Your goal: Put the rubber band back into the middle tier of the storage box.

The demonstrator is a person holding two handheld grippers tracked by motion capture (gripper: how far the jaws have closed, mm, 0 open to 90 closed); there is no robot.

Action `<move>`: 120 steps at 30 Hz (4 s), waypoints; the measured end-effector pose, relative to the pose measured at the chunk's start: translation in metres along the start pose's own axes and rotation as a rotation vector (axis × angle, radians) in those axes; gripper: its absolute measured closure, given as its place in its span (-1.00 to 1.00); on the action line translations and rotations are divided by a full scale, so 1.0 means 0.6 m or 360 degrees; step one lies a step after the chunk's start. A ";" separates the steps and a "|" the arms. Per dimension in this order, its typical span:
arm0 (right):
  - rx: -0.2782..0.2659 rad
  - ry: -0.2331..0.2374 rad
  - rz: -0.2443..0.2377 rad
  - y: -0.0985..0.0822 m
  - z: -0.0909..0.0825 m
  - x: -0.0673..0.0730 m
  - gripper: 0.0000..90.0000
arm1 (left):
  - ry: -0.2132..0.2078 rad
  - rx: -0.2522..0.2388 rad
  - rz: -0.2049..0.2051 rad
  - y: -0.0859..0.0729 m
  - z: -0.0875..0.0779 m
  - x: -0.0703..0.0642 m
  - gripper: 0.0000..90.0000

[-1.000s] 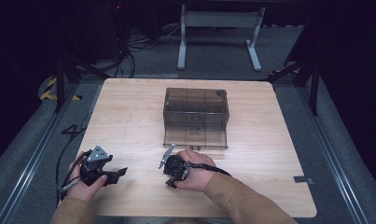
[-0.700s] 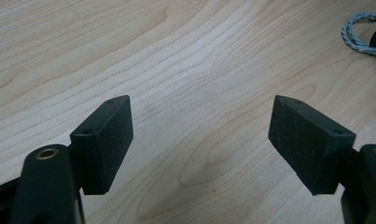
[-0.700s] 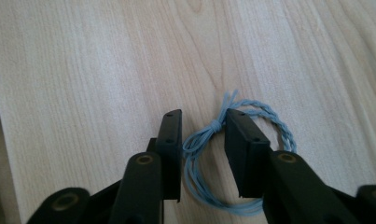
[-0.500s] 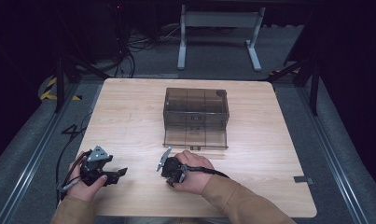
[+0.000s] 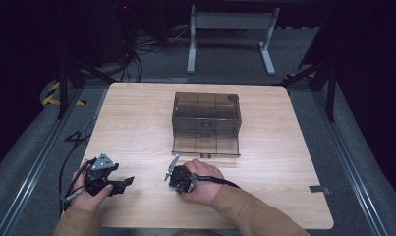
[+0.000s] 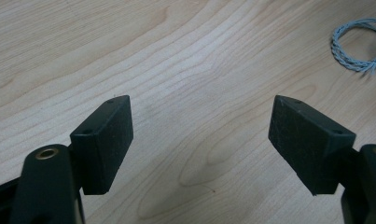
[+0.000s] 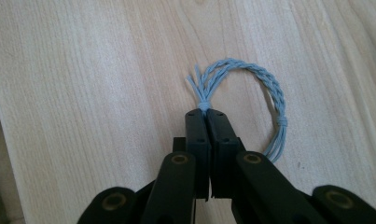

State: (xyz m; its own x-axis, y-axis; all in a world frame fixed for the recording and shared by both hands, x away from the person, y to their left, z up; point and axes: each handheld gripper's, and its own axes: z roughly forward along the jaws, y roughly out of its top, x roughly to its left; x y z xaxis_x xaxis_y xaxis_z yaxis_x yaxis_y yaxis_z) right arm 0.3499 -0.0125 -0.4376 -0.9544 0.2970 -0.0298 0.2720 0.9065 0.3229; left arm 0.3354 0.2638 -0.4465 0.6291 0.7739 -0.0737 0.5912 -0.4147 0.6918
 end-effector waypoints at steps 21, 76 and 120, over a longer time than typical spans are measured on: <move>-0.0049 0.0014 0.0036 -0.001 -0.028 -0.006 0.99 | 0.0001 -0.0003 -0.0001 0.000 0.000 0.000 -0.49; -0.0215 -0.0099 0.0133 -0.008 -0.160 -0.058 0.99 | 0.0003 0.0003 -0.0005 0.000 0.001 0.001 -0.49; -0.0078 -0.0281 0.0195 -0.009 -0.168 -0.141 0.99 | 0.0008 -0.0008 -0.0009 -0.001 0.000 0.002 -0.50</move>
State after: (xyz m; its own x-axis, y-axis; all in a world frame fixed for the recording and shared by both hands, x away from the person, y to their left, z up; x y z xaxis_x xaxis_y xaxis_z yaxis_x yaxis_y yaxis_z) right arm 0.4165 -0.0727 -0.3416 -0.8770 0.4561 -0.1511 0.3744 0.8458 0.3800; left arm 0.3358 0.2647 -0.4473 0.6229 0.7788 -0.0739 0.5923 -0.4078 0.6949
